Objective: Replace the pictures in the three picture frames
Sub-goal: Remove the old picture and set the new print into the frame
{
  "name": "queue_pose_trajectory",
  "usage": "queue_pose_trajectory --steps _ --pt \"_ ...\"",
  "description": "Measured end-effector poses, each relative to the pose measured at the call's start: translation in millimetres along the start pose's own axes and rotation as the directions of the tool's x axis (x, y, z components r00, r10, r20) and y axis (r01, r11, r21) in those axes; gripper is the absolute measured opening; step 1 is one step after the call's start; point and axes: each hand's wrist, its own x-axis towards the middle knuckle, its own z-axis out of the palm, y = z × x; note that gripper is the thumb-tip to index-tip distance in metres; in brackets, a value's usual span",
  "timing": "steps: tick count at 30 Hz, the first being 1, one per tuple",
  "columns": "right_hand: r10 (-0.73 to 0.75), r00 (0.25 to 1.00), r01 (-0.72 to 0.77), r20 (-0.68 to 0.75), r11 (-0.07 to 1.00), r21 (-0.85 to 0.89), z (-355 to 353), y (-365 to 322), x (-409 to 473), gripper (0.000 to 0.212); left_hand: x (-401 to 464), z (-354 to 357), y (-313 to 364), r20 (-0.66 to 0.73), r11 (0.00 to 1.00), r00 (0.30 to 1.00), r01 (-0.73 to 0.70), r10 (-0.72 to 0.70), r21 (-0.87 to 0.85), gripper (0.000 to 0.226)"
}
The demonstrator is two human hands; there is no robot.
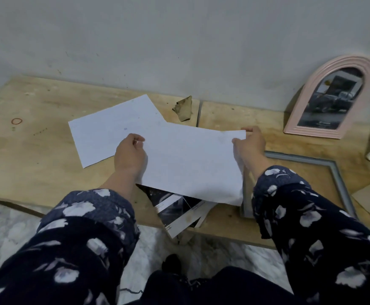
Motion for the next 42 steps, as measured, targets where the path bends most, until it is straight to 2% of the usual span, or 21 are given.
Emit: queue_pose_trajectory --steps 4,8,12,17,23,26,28,31,34,37,39,42 --pt "0.046 0.993 -0.031 -0.104 0.990 0.141 -34 6 0 0.040 -7 28 27 -0.001 0.998 1.000 -0.022 0.022 -0.067 0.029" --pt "0.077 0.995 -0.072 -0.062 0.995 0.071 -71 35 -1 0.026 -27 63 56 0.026 0.994 0.998 -0.049 0.052 -0.096 0.030" --pt "0.141 0.990 -0.139 -0.032 0.989 0.043 -119 72 2 0.037 -61 102 85 0.074 0.990 0.997 -0.024 0.035 -0.141 0.029" --pt "0.078 0.997 -0.079 -0.011 0.992 -0.095 -175 107 15 0.046 -110 140 113 0.115 0.993 0.992 -0.027 0.041 -0.118 0.029" --pt "0.018 0.996 0.007 0.091 0.963 -0.268 -218 154 36 0.050 -152 178 124 0.231 0.982 0.960 -0.178 0.159 0.060 0.033" --pt "0.028 0.982 0.041 0.185 0.933 -0.358 -232 173 43 0.054 -168 190 129 0.318 0.918 0.937 -0.246 0.144 0.310 0.039" --pt "0.029 0.975 0.072 0.219 0.894 -0.441 -234 180 45 0.058 -174 192 132 0.366 0.841 0.924 -0.287 0.115 0.460 0.040" --pt "0.012 0.975 0.113 0.220 0.829 -0.547 -232 186 50 0.060 -184 196 135 0.409 0.766 0.910 -0.315 0.075 0.561 0.043" --pt "-0.004 0.976 0.134 0.218 0.799 -0.586 -231 188 49 0.060 -191 202 134 0.422 0.762 0.906 -0.299 0.038 0.574 0.052" --pt "-0.024 0.951 0.220 0.307 0.750 -0.623 -231 194 44 0.059 -192 206 133 0.400 0.750 0.916 -0.278 0.019 0.600 0.057" --pt "-0.072 0.935 0.301 0.347 0.681 -0.668 -229 201 40 0.058 -191 208 132 0.402 0.737 0.915 -0.292 0.031 0.610 0.057" --pt "-0.145 0.924 0.376 0.355 0.520 -0.767 -223 214 33 0.060 -195 209 127 0.405 0.725 0.913 -0.314 0.052 0.613 0.058"
